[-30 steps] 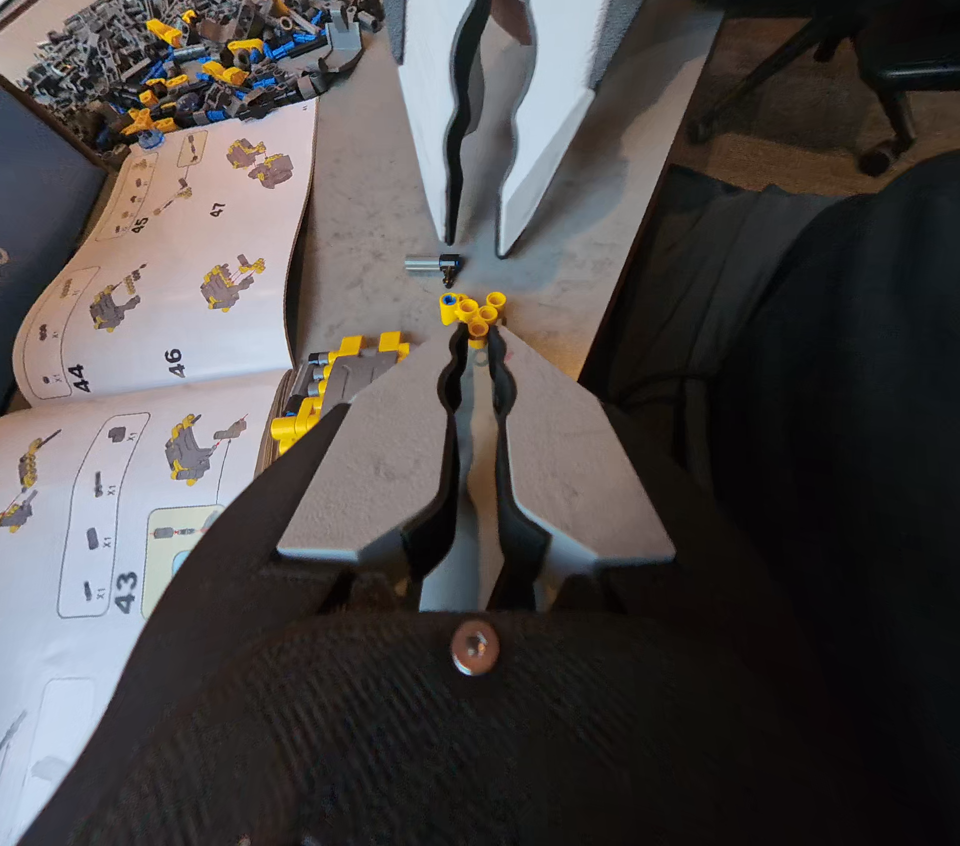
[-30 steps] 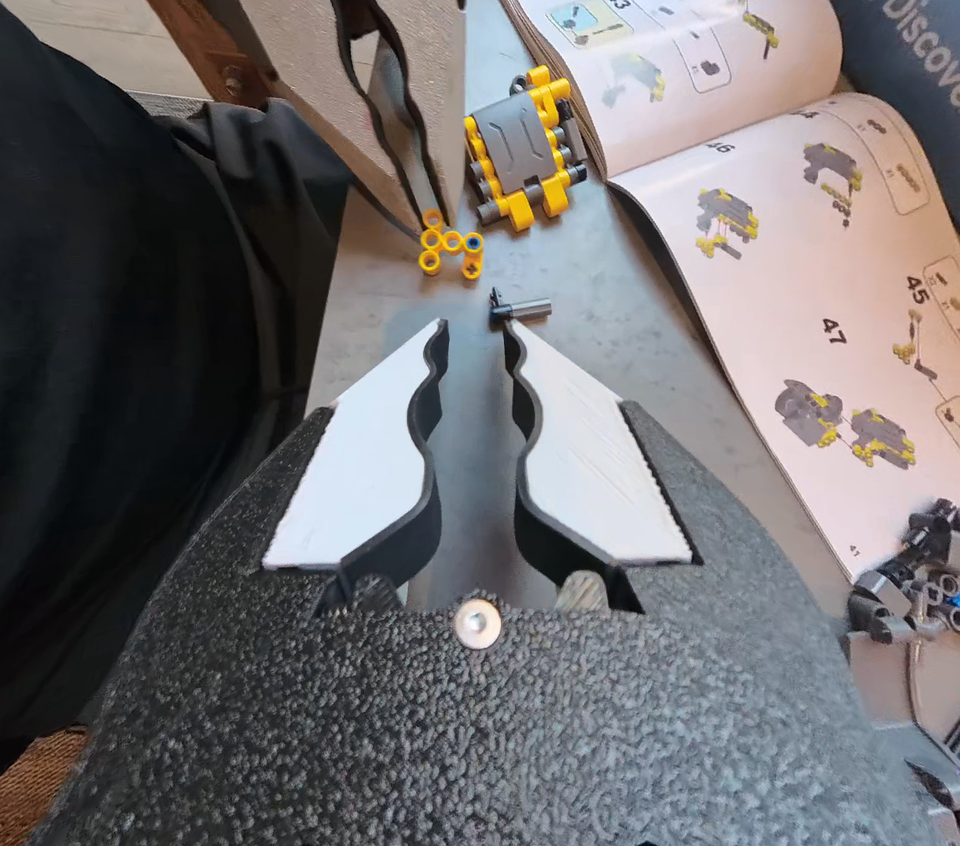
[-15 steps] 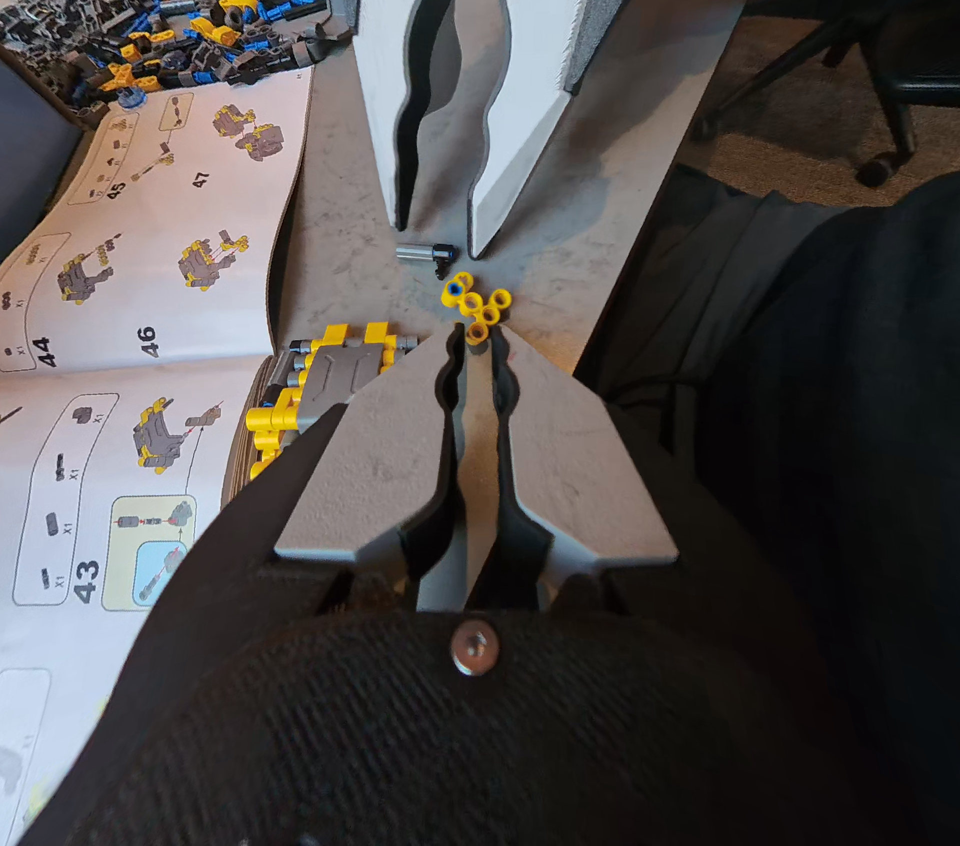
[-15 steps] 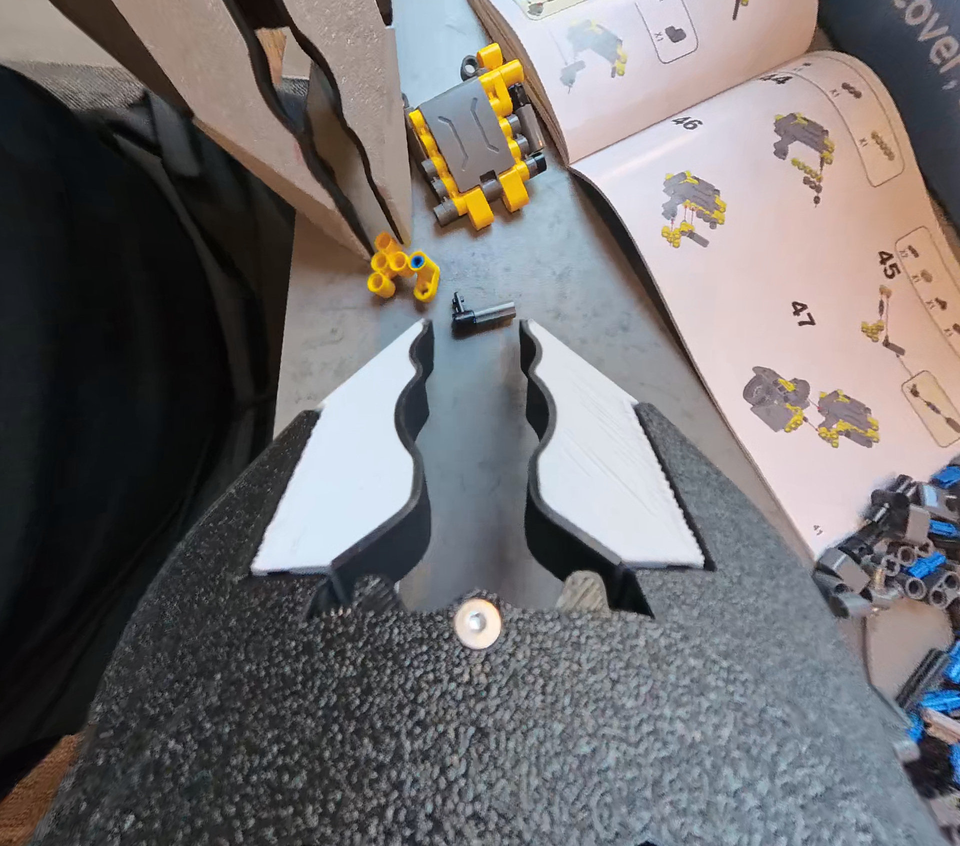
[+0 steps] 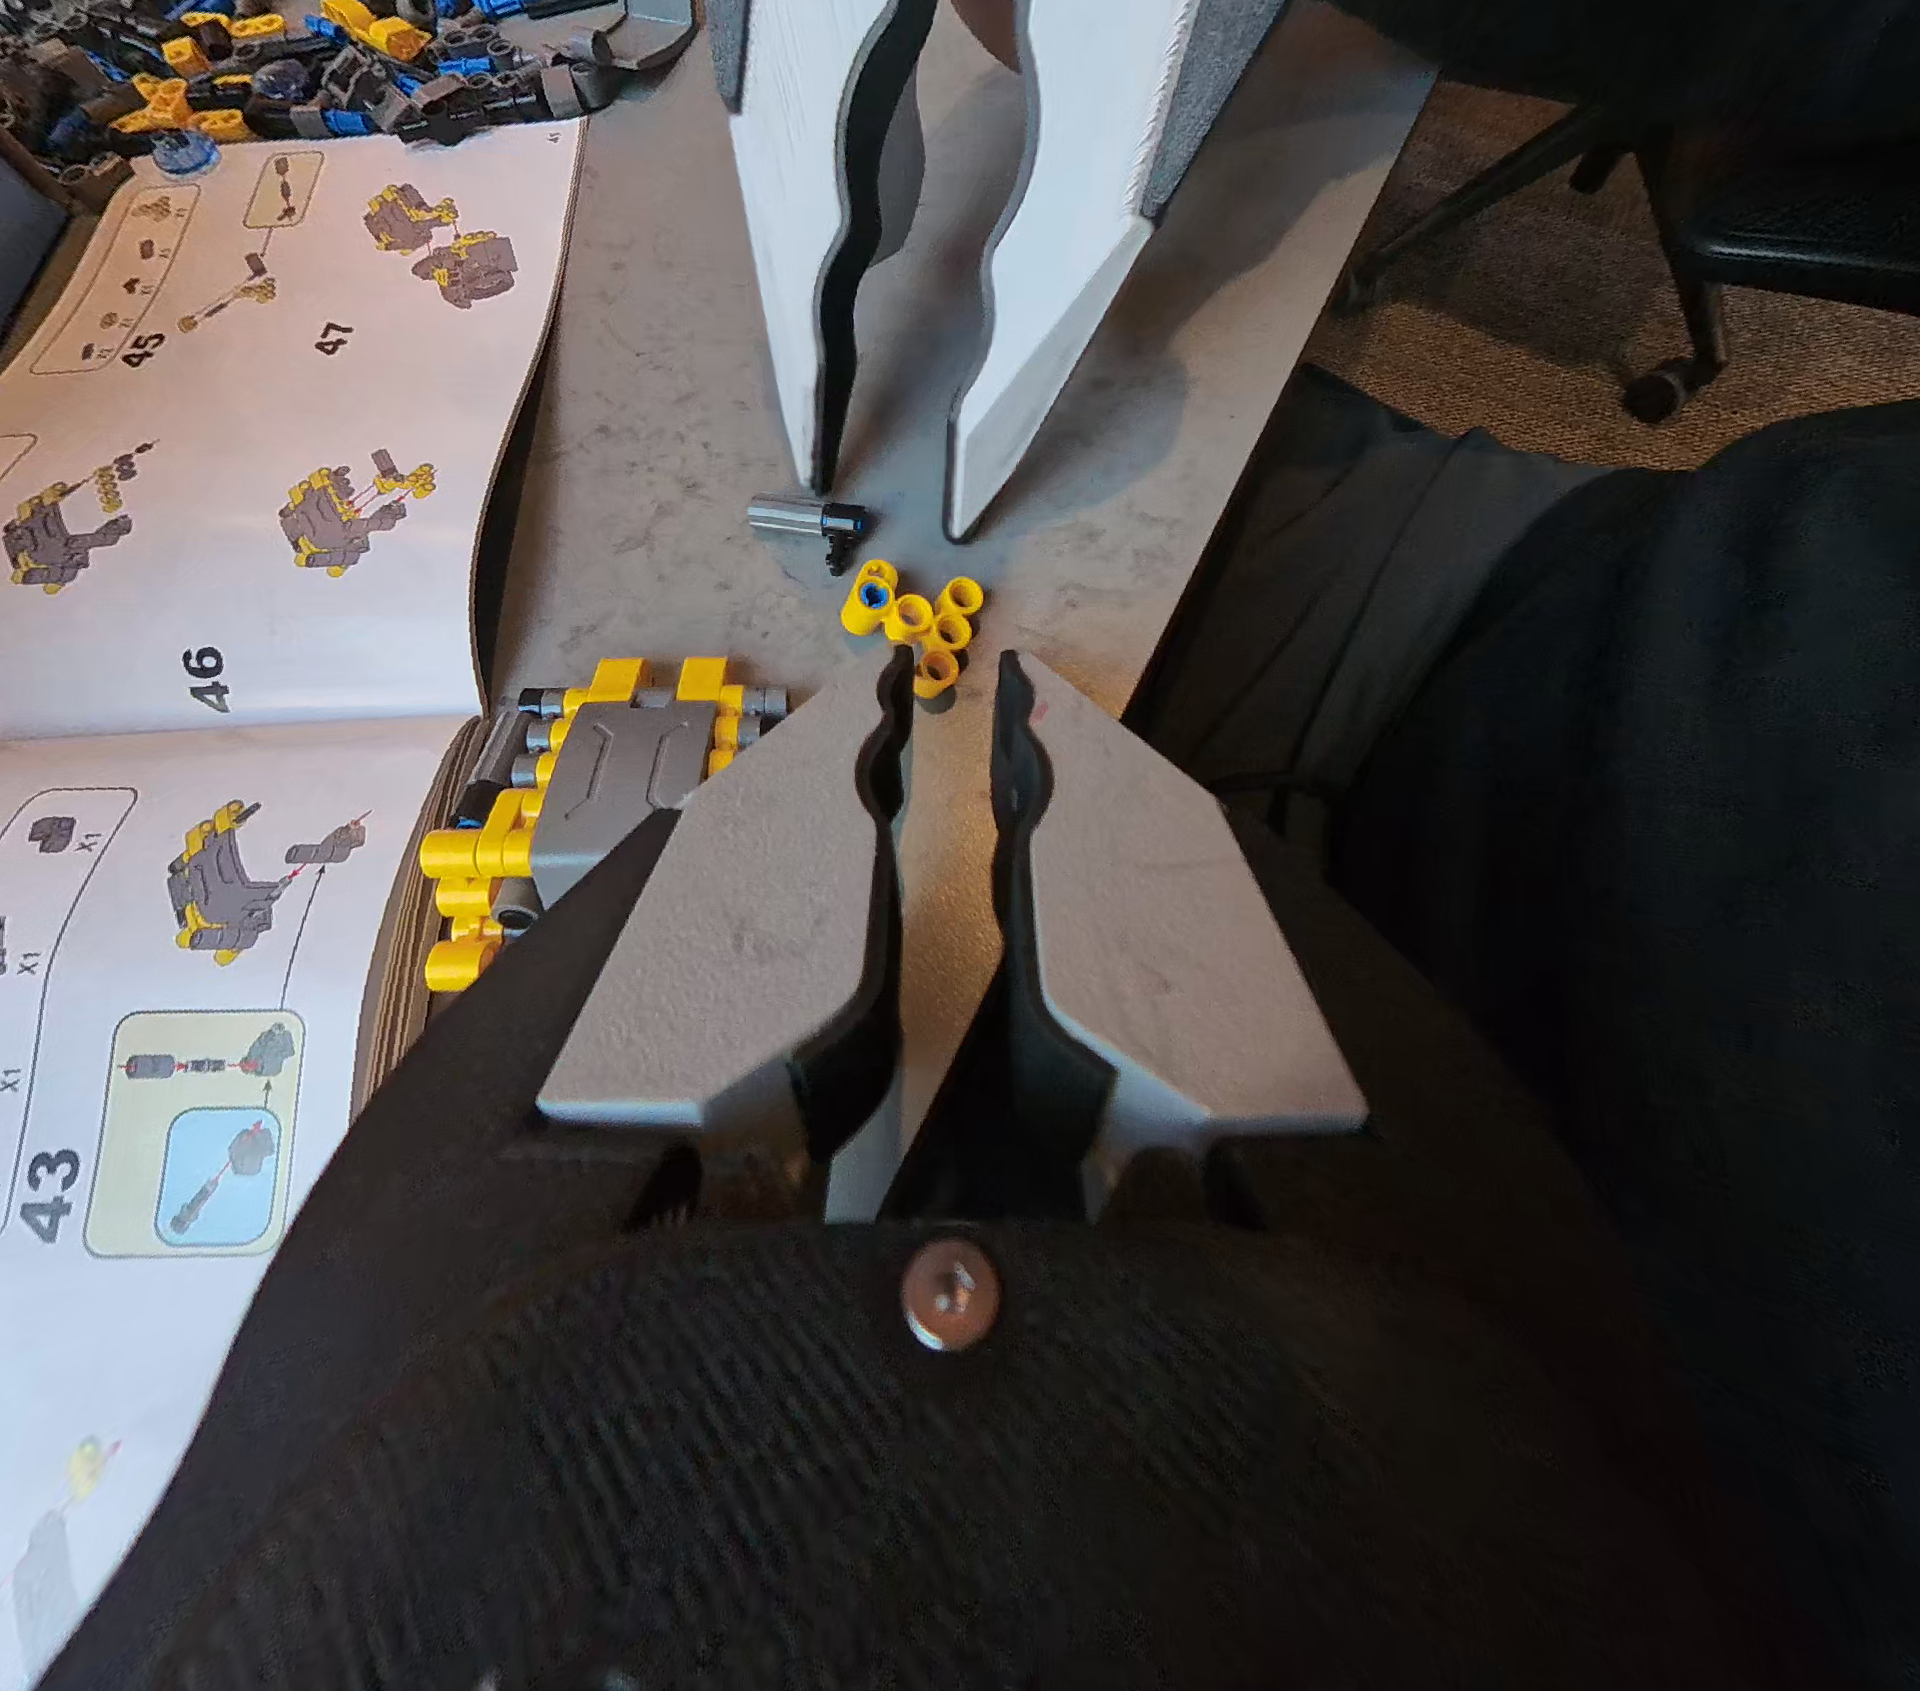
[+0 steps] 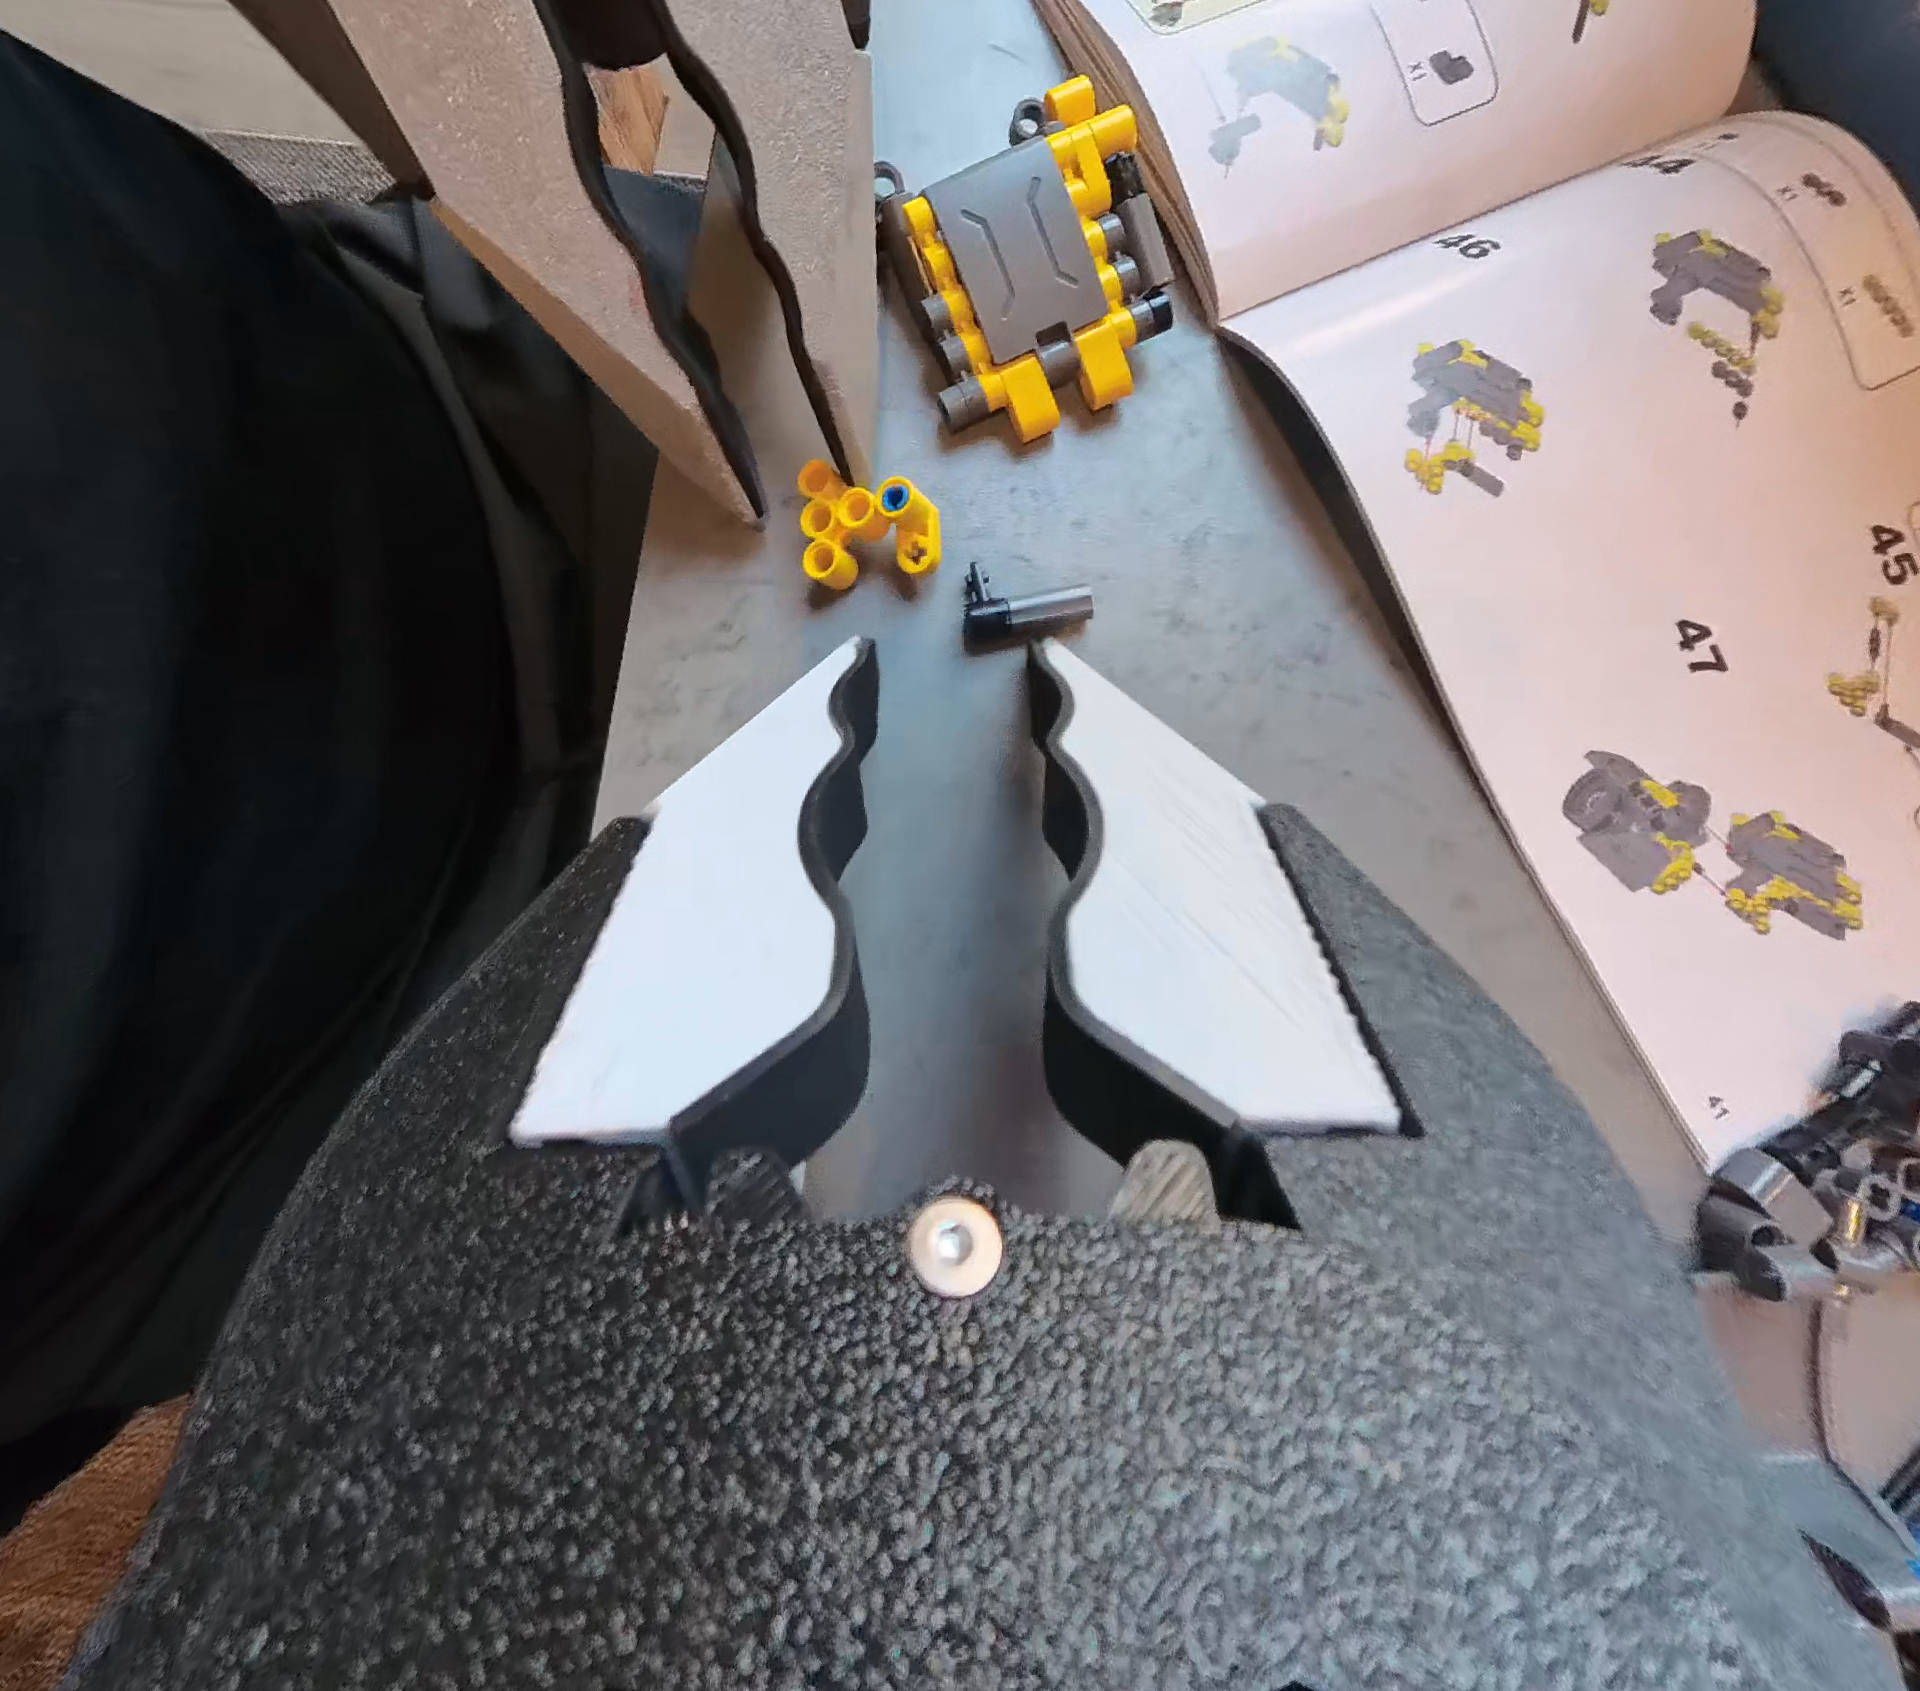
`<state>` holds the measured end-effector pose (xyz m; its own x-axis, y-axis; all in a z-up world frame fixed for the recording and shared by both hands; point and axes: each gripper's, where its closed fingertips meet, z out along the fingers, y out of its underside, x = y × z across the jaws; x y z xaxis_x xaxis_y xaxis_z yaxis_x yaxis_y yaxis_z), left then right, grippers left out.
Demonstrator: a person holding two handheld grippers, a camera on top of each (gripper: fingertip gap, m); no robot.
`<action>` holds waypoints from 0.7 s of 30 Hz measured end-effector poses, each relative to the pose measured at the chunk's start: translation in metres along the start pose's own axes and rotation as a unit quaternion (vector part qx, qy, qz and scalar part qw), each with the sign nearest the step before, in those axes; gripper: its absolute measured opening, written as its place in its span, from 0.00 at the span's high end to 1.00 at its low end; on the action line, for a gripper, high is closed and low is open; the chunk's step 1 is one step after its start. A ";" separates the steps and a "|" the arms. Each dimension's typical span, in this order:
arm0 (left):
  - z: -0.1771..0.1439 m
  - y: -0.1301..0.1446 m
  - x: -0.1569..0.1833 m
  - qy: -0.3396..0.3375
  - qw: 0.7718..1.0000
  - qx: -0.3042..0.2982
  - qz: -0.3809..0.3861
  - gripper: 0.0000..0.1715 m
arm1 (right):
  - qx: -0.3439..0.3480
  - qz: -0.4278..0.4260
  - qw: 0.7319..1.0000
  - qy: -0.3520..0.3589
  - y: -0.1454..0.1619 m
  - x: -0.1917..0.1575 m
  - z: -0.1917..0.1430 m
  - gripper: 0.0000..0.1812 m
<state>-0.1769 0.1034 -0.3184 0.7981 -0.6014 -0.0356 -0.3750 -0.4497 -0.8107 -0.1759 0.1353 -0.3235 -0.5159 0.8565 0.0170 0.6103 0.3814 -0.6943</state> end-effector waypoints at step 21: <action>-0.004 -0.003 0.011 0.016 1.000 0.003 -0.008 0.90 | -0.145 -0.123 0.977 -0.101 0.007 0.008 -0.003 0.75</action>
<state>-0.1687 0.0954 -0.3143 0.7887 -0.6148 -0.0033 -0.3591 -0.4563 -0.8141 -0.1742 0.1452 -0.3261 -0.7583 0.6518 -0.0062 0.5829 0.6738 -0.4540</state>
